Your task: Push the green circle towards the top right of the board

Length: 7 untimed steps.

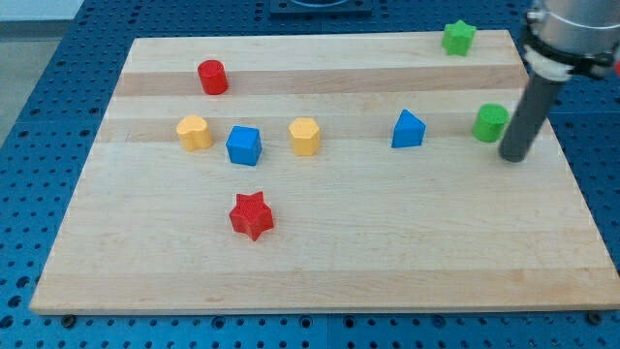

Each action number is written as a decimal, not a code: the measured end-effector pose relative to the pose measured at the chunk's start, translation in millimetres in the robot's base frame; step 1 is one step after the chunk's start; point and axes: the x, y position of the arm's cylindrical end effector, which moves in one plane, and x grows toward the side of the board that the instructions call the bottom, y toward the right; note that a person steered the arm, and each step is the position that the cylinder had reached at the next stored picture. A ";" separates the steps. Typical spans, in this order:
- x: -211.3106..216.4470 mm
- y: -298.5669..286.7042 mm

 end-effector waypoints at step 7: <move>-87.8 -55.5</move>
